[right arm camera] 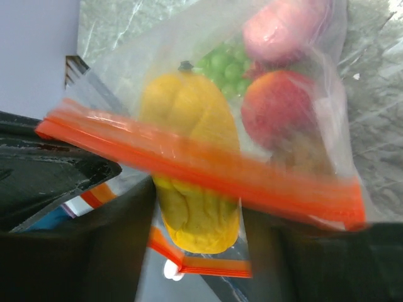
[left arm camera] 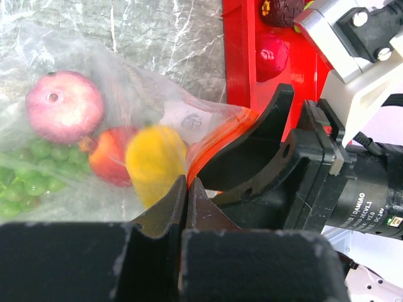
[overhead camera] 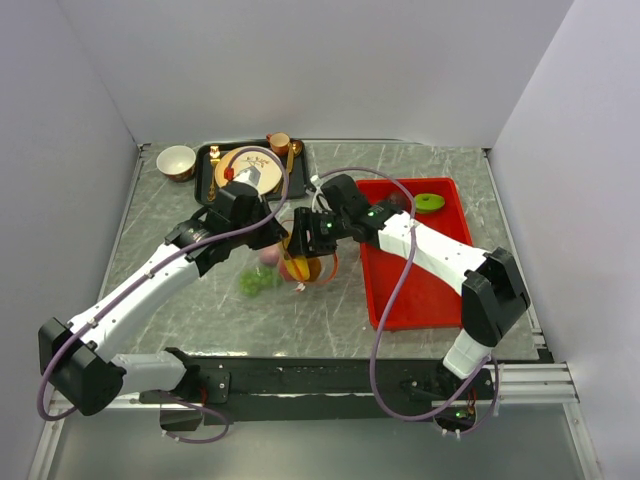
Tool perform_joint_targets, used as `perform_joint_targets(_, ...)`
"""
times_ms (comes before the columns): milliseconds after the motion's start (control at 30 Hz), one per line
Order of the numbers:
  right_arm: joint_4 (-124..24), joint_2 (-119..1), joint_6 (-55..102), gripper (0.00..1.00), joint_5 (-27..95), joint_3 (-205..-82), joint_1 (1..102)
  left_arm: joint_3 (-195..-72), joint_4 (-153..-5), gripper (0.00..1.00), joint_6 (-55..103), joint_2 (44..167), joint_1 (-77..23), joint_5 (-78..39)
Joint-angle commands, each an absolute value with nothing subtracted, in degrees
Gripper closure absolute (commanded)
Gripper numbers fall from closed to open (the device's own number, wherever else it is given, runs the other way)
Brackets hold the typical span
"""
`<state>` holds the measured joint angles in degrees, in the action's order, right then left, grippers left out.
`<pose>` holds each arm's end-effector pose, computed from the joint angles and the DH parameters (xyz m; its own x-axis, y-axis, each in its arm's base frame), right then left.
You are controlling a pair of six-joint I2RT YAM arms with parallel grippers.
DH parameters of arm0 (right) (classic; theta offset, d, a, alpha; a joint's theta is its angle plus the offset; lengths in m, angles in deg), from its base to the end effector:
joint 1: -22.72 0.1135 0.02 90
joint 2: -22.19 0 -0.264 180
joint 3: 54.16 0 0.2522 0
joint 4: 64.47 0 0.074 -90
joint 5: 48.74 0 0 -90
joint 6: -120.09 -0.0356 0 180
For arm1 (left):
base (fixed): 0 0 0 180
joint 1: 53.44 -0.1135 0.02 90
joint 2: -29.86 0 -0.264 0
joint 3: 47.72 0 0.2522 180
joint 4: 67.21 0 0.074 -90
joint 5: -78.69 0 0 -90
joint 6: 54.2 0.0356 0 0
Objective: Place the food in the zip-top bag and seal the zipper
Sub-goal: Place the fake fruit in the zipper food storage bag, then pick up the fake fruit from the bin.
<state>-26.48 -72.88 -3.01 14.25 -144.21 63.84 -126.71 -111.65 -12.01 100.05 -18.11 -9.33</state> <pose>0.2695 0.2567 0.2823 -0.8871 -0.1285 -0.4434 -0.4198 0.6243 0.6588 0.2200 -0.1544 0.3366 -0.7305 -0.3898 -0.5607 0.0205 0.8081 -0.5886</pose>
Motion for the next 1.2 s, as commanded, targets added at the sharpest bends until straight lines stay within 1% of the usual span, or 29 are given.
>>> perform_joint_targets(0,-27.77,-71.68,-2.34,0.28,14.98,-145.97,64.20,-127.13,-109.79,0.99,-13.07,97.45,-17.93,-7.71)
perform_joint_targets(33,-27.77,-71.42,-2.43,0.22,15.41,-145.79,64.11,-127.05,-109.71,0.99,-13.16,97.27,-17.93,-7.45)
perform_joint_targets(67,-27.68,-70.81,-2.52,0.20,15.85,-145.44,64.03,-127.05,-109.62,0.99,-13.16,96.84,-17.93,-7.18)
perform_joint_targets(100,-27.68,-70.45,-2.43,0.13,16.29,-145.26,64.11,-127.13,-109.88,0.99,-13.33,96.75,-18.02,-6.40)
perform_joint_targets(267,-25.31,-67.12,-2.08,0.11,22.96,-145.18,63.85,-127.57,-110.76,0.99,-13.42,96.13,-17.93,-4.98)
perform_joint_targets(333,-23.73,-65.27,-1.55,0.09,26.74,-144.74,63.59,-127.84,-111.46,0.99,-13.68,96.22,-17.93,-4.02)
perform_joint_targets(367,-23.29,-63.26,-1.46,0.07,31.45,-144.39,63.41,-127.92,-111.73,0.99,-13.86,96.13,-17.93,-3.58)
perform_joint_targets(400,-22.94,-62.11,-1.55,0.05,33.59,-143.78,62.80,-128.01,-112.08,0.99,-14.47,96.04,-17.93,-2.79)
perform_joint_targets(500,-22.58,-57.10,-2.34,0.00,40.63,-140.35,60.87,-127.40,-112.96,0.99,-15.70,94.73,-17.93,0.81)
perform_joint_targets(600,-23.55,-52.27,-3.74,0.00,43.44,-135.26,56.39,-126.52,-112.08,0.98,-15.97,93.23,-18.02,1.79)
perform_joint_targets(633,-23.46,-51.56,-4.18,0.00,43.72,-132.89,52.81,-126.52,-112.00,0.98,-16.06,93.23,-18.02,1.79)
perform_joint_targets(667,-23.20,-50.68,-5.06,0.00,43.63,-132.00,51.30,-126.52,-111.91,0.98,-16.06,93.32,-18.02,1.44)
perform_joint_targets(767,-21.00,-52.07,-4.98,0.00,41.62,-129.71,43.85,-127.04,-112.43,0.99,-15.71,94.72,-18.02,0.21)
perform_joint_targets(867,-19.51,-54.71,-3.58,0.00,41.43,-128.74,40.75,-127.92,-112.79,0.99,-15.62,96.48,-18.02,-0.76)
perform_joint_targets(1167,-21.17,-59.02,-3.40,0.00,41.53,-128.82,36.96,-127.31,-112.26,0.99,-15.88,97.36,-18.02,-2.26)
